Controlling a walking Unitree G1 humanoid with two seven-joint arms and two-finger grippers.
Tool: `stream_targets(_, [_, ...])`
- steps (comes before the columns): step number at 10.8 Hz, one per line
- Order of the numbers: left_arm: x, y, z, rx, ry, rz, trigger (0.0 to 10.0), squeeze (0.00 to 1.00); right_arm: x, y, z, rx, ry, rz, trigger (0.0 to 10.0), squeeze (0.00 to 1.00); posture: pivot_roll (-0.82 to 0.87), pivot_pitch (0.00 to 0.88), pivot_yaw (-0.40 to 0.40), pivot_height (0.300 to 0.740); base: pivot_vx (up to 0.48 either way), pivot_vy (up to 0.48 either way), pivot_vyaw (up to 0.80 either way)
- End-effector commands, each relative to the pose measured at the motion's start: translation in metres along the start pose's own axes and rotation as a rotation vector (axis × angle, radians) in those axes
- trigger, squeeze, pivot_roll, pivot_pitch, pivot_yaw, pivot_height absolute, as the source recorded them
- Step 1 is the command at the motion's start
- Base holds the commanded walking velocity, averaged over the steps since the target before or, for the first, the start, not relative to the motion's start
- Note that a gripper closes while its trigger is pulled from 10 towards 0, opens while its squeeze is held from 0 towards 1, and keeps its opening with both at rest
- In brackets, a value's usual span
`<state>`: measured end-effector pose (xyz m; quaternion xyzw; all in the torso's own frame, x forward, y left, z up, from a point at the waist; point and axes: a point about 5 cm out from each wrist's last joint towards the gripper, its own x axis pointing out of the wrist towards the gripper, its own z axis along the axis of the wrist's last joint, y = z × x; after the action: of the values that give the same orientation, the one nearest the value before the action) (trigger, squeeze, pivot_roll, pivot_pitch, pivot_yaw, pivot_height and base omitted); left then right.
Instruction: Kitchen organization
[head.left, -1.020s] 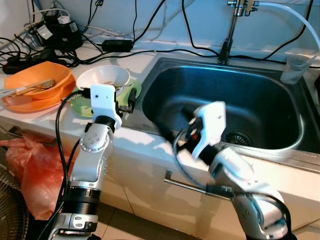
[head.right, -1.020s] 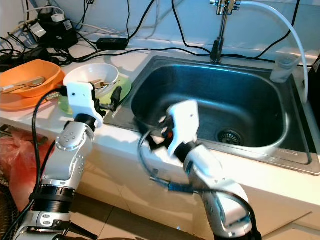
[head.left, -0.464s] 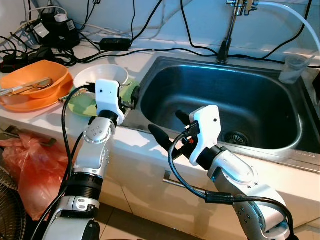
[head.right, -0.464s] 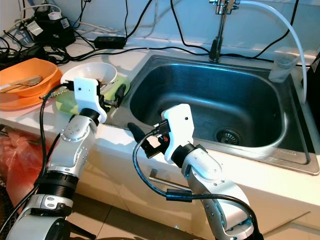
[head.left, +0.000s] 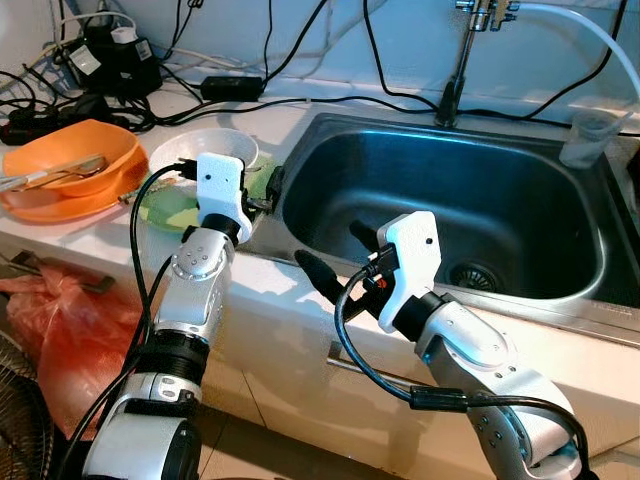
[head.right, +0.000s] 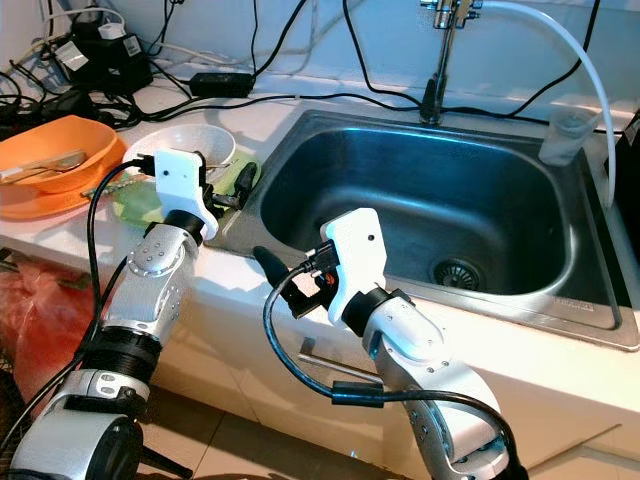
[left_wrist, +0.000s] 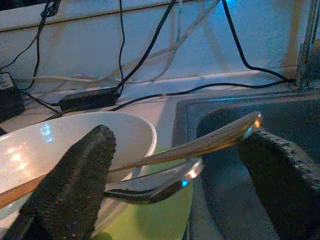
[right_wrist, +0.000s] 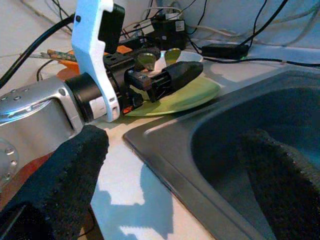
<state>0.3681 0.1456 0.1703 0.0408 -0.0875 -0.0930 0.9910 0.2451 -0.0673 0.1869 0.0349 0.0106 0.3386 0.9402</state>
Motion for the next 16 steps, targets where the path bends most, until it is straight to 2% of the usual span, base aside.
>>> stream_targets(1, [0.004, 0.003, 0.006, 0.017, -0.023, -0.006, 1.7, 0.0, -0.001, 0.003, 0.005, -0.016, -0.014, 0.01, 10.0, 0.0, -0.07, 0.0, 0.062, 0.74, 0.0, 0.0, 0.0])
stream_targets(2, [0.006, 0.003, 0.006, 0.016, -0.032, -0.012, 0.0, 0.0, 0.0, 0.003, 0.005, -0.019, -0.016, 0.009, 10.0, 0.0, -0.08, 0.0, 0.063, 0.74, 0.0, 0.0, 0.0])
stream_targets(7, [0.011, 0.002, 0.013, 0.022, -0.086, -0.013, 0.0, 0.0, 0.0, 0.002, 0.004, -0.034, -0.014, 0.009, 10.0, 0.0, -0.08, 0.0, 0.064, 0.74, 0.0, 0.0, 0.0])
stream_targets(16, [0.011, 0.014, 0.022, 0.081, -0.146, 0.056, 0.0, 0.0, 0.001, 0.002, 0.003, -0.047, -0.014, 0.012, 10.0, 0.0, -0.07, 0.0, 0.061, 0.74, 0.0, 0.0, 0.0])
